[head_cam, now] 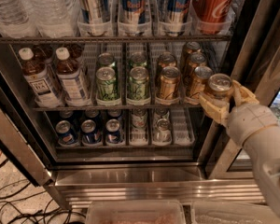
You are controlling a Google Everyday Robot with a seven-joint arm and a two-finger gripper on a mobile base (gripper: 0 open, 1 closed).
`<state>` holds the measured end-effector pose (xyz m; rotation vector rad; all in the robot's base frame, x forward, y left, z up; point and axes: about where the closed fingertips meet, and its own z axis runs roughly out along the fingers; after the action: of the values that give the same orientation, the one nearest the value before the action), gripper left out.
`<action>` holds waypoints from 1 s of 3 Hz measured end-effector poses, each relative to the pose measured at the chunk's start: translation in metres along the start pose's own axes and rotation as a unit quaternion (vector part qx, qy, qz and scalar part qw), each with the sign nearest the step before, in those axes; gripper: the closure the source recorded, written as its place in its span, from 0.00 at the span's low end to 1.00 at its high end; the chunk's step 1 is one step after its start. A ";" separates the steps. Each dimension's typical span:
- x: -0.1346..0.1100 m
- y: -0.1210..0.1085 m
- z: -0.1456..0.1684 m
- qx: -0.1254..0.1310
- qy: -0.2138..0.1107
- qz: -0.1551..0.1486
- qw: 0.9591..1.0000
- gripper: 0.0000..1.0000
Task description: Pick orange can from middle shelf of fridge
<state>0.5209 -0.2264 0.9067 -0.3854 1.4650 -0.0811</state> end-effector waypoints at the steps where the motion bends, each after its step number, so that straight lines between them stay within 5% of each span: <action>1: -0.023 0.015 0.020 -0.063 0.009 0.015 0.998 1.00; 2: -0.050 0.053 0.034 -0.143 0.011 0.002 0.990 1.00; 3: -0.031 0.050 0.026 -0.166 0.021 0.004 0.986 1.00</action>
Offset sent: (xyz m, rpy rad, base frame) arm -0.0568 0.1082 -0.0068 -0.1206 0.2064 0.8227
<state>0.5336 -0.1658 0.9228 -0.6504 1.5248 0.1647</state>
